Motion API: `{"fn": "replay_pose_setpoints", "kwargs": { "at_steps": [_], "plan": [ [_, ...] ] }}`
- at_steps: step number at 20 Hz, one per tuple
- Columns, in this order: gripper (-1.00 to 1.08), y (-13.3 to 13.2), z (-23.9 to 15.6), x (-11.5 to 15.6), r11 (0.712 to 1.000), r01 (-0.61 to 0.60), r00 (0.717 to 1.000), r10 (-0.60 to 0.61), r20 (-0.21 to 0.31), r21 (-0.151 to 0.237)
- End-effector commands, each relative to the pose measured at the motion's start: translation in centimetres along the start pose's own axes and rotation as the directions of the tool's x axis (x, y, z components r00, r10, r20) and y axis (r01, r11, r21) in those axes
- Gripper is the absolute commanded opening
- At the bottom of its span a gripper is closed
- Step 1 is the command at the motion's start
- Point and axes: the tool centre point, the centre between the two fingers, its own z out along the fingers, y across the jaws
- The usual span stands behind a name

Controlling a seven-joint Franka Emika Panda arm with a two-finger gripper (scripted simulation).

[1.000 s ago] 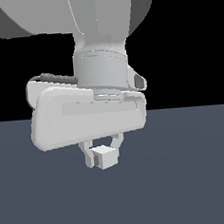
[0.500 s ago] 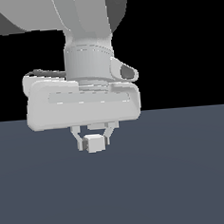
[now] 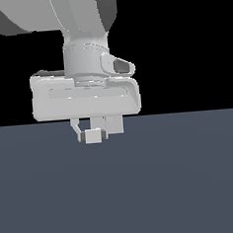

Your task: Plug the charger into the wall socket.

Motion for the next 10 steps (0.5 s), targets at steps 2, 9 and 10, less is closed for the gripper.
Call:
{"fn": "replay_pose_setpoints", "kwargs": {
  "at_steps": [2,9,10],
  "plan": [
    [-1.00,0.0,-0.6,1.1,0.996,-0.088,0.996,0.088,-0.001,-0.008],
    [-1.00,0.3,-1.8,3.2,0.967,-0.253,0.967,0.253,-0.003,-0.024],
    [-1.00,0.3,-2.0,3.5,0.962,-0.273,0.962,0.273,-0.003,-0.026]
  ]
}}
